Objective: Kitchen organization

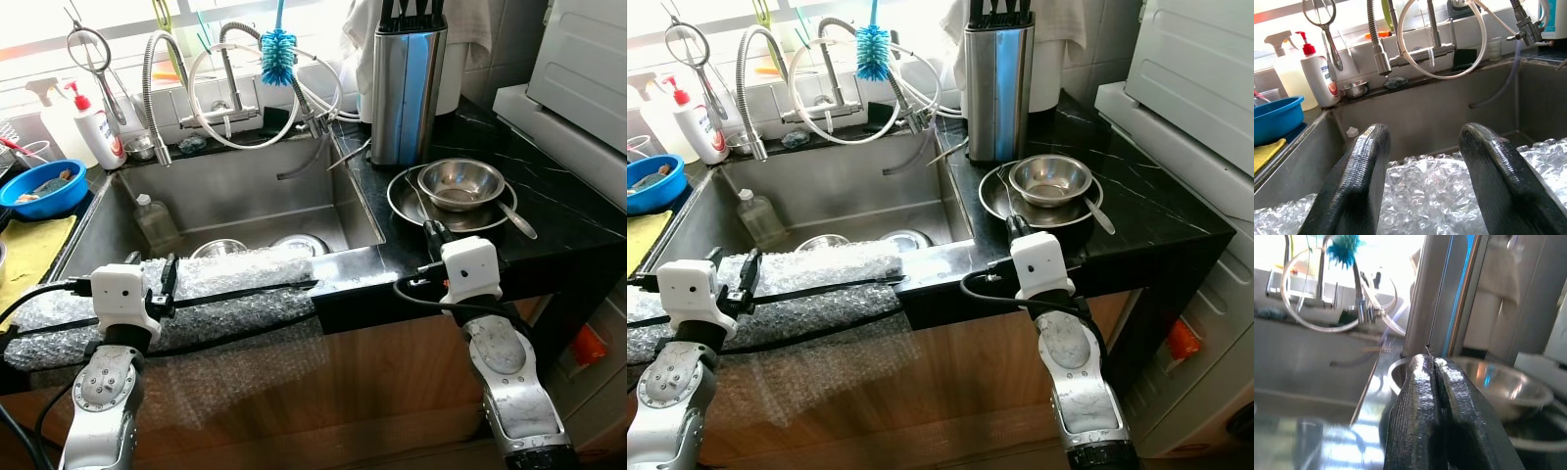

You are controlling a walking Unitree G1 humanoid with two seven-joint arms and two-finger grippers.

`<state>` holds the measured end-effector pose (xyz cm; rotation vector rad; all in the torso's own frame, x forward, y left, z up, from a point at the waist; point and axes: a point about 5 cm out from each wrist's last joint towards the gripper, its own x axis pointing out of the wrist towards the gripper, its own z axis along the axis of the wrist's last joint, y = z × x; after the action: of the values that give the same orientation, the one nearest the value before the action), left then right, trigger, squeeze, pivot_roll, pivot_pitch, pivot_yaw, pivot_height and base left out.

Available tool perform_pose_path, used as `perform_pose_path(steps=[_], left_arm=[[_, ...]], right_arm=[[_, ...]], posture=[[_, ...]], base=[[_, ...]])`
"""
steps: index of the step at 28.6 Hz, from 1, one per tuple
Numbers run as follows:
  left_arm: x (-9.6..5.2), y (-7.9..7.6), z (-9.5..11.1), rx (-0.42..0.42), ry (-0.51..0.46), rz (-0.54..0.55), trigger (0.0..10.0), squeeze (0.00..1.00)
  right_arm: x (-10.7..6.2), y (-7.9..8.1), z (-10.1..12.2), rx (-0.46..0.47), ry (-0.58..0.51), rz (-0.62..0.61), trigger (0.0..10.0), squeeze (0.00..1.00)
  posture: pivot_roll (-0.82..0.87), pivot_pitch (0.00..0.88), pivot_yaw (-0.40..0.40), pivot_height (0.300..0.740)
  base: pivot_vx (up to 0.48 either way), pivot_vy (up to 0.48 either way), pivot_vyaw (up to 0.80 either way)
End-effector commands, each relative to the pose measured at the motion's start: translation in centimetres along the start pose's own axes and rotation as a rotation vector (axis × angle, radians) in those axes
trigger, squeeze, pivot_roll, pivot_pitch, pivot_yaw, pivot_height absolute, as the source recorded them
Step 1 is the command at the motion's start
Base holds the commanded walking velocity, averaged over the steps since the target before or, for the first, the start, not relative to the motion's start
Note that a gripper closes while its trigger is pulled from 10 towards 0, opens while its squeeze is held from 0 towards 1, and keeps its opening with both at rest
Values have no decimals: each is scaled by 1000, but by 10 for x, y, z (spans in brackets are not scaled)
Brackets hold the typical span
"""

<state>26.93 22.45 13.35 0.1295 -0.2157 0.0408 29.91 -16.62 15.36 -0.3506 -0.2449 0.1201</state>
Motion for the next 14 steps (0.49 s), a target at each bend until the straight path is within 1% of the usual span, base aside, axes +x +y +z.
perform_pose_path(steps=[1, 7, 8, 9, 11, 12, 13, 14], left_arm=[[3, 2, 4, 8, -15, 12, 10000, 0], [3, 2, 4, 7, -16, 12, 10000, 0], [6, 1, 4, -2, -21, 15, 10000, 0], [6, 0, 4, -5, -23, 15, 10000, 0], [7, -1, 4, -10, -24, 17, 10000, 0], [7, -1, 4, -10, -24, 17, 10000, 0], [7, -2, 4, -12, -24, 17, 10000, 0], [7, -2, 4, -12, -24, 17, 10000, 0]], right_arm=[[5, 0, 12, 8, -53, -5, 10000, 0], [6, 0, 16, 9, -66, -10, 10000, 0], [17, 5, 43, 15, -167, 26, 10000, 0], [20, 8, 53, 28, -201, 46, 10000, 0], [22, 13, 64, 54, -242, 97, 10000, 0], [22, 13, 64, 54, -242, 97, 10000, 0], [23, 18, 71, 72, -272, 142, 10000, 0], [23, 18, 71, 72, -272, 142, 10000, 0]], posture=[[-107, 0, 137, 740], [-107, 0, 137, 740], [-109, 0, 136, 740], [-109, 0, 136, 740], [-107, 0, 135, 740], [-107, 0, 135, 740], [-108, 0, 135, 740], [-108, 0, 135, 740]], base=[[0, 0, 0], [0, 0, 0], [0, 0, 0], [0, 0, 0], [0, 0, 0], [0, 0, 0], [0, 0, 0], [0, 0, 0]])
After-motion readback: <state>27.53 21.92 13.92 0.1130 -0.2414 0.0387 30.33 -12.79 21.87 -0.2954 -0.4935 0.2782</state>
